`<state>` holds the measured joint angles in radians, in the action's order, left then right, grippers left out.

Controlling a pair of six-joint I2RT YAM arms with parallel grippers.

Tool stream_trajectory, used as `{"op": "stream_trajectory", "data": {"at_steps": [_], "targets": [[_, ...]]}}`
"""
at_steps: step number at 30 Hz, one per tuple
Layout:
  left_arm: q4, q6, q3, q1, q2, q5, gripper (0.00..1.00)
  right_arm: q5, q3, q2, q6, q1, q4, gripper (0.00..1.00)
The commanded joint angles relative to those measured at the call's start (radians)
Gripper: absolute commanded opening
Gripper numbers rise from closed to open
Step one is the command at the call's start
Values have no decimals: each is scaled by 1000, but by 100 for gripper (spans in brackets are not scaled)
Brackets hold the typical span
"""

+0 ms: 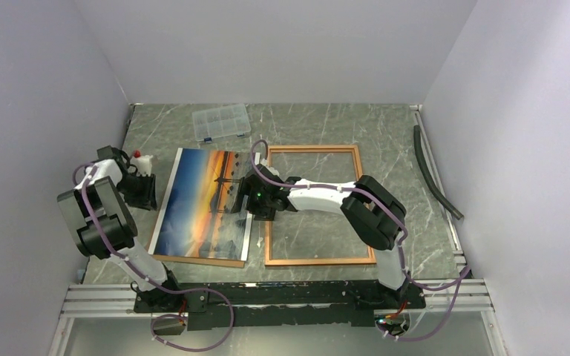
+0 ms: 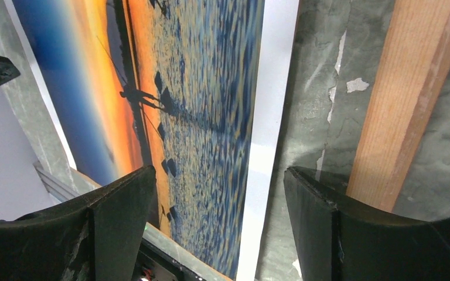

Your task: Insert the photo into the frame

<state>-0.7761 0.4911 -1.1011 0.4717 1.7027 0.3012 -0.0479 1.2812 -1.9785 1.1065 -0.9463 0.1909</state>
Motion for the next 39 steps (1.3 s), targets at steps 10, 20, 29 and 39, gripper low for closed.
{"op": "stream_trajectory", "data": {"at_steps": [10,20,29,39], "targets": [[175,-14,145,-134,-83,-162,33,-14,14,8,-9,-14,36,86],[218,-13,217,-221,-86,-222,30,-93,-3,17,34,-21,-53,86],[202,-9,218,-232,-79,-222,27,-117,-6,66,37,-20,-99,85],[204,-4,219,-232,-71,-224,25,-120,-13,127,28,-21,-112,85]]}}
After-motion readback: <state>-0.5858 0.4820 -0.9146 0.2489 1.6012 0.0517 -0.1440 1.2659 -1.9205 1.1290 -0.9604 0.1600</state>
